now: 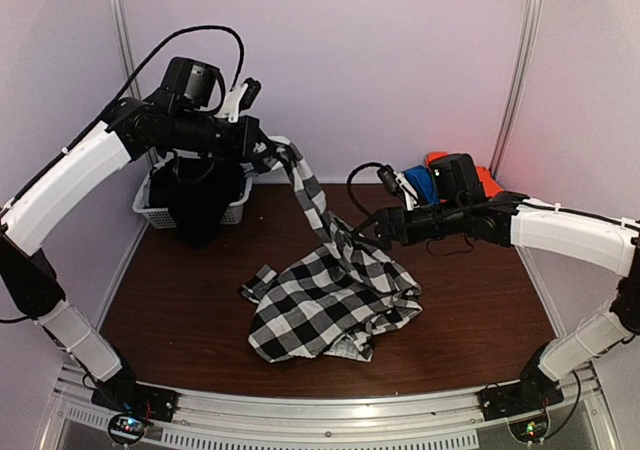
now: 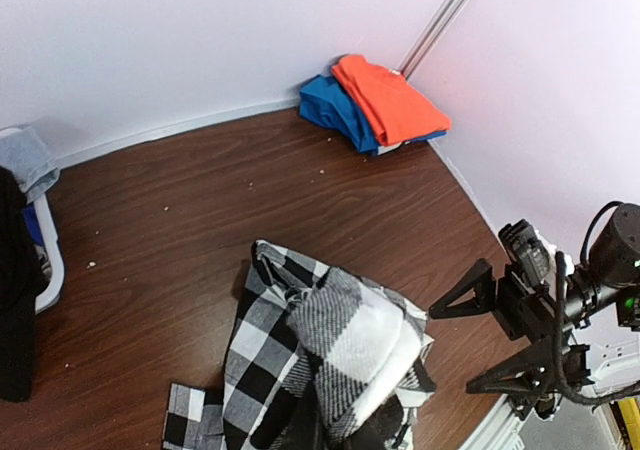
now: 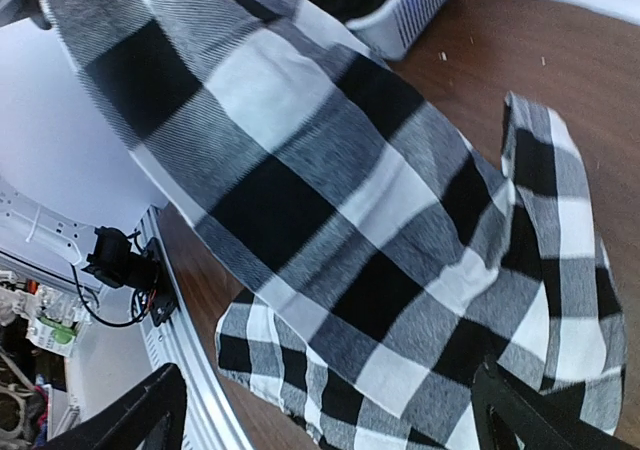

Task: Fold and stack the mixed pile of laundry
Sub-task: Pick up the crumpled shirt from the center of the board.

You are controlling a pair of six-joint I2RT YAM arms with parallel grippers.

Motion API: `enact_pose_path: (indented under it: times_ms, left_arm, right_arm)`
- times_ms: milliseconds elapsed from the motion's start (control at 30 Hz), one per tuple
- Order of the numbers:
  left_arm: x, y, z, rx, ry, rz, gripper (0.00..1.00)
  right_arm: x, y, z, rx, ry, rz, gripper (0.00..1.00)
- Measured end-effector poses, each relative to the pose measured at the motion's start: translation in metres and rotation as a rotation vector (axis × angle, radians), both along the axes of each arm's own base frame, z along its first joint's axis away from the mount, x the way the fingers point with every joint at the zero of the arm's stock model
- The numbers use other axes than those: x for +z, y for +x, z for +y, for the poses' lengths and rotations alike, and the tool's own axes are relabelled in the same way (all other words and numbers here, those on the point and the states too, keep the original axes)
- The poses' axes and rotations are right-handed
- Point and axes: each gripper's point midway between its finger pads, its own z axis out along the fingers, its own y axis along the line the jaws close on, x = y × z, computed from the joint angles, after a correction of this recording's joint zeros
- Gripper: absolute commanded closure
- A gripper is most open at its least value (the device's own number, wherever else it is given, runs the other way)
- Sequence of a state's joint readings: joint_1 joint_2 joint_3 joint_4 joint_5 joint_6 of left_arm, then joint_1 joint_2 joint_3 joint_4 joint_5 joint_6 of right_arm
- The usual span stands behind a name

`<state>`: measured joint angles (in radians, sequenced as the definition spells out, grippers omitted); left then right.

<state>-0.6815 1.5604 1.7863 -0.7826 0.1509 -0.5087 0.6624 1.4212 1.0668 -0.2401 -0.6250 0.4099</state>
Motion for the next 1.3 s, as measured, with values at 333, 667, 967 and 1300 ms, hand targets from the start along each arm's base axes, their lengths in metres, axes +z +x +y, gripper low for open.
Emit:
enact_pose_path:
  times_ms: [333, 667, 967, 1300]
  left_arm:
    - [0.023, -0.002, -0.013, -0.045, -0.075, -0.007, 1.0]
    - [0.038, -0.01, -0.001, -0.012, -0.105, -0.021, 1.0]
    - [0.059, -0.018, 0.013, 0.023, -0.122, -0.065, 1.0]
    - [0.106, 0.035, -0.021, 0.045, -0.174, -0.175, 0.38]
  right_arm:
    - [0.012, 0.018, 0.038, 0.03, -0.041, -0.308, 0.0]
    - [-0.027, 0.017, 0.049, -0.058, -0.236, -0.456, 0.16]
    - [-0.061, 0.036, 0.016, -0.183, -0.401, -0.465, 1.0]
    - [0.028, -0.062, 0.085, 0.259, -0.141, -0.507, 1.0]
